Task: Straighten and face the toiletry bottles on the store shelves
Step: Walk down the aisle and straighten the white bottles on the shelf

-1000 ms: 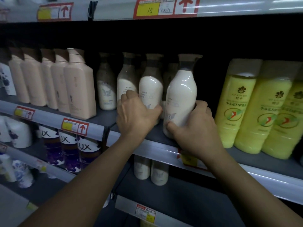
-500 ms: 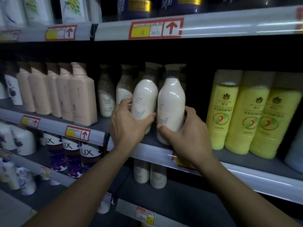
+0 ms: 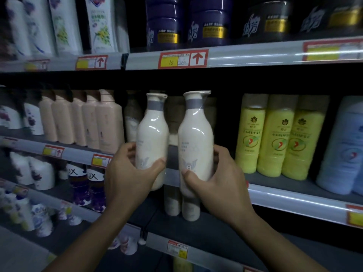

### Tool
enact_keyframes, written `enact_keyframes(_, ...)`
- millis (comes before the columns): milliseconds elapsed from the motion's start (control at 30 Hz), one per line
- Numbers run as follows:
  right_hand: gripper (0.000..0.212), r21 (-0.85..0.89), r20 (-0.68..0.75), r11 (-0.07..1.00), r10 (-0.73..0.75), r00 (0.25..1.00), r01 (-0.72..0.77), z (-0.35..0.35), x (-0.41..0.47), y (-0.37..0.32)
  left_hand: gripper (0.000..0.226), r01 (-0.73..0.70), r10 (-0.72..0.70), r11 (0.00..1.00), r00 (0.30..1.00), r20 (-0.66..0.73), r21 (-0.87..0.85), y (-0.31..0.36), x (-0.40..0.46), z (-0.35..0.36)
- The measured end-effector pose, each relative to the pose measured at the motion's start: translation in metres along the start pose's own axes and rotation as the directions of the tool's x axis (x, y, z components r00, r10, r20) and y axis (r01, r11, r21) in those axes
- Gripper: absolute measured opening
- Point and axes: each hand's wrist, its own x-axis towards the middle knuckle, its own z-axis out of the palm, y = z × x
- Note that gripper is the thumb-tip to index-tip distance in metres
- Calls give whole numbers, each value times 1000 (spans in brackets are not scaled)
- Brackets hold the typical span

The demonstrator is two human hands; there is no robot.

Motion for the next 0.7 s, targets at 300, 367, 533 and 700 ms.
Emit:
enact_keyframes(300,79,-22,232,998,65,970,-62,19,-73,36,59,147,-158,985,979,128,91,-57,-67,-26)
enact_keyframes(367,84,-30,304,996,87,949,-82,24,-88,51,61,185,-207,974,963,173,132,-72,-81,-27)
enact_keyframes(533,86,-113,449,984,175,876,-138,40,-128,93,61,258,-305,946,915,265,198,-105,-112,-24)
enact_keyframes(700,84,-138,485,964,265,833,-226,52,-146,130,60,291,-369,921,864,342,259,-126,-132,-12)
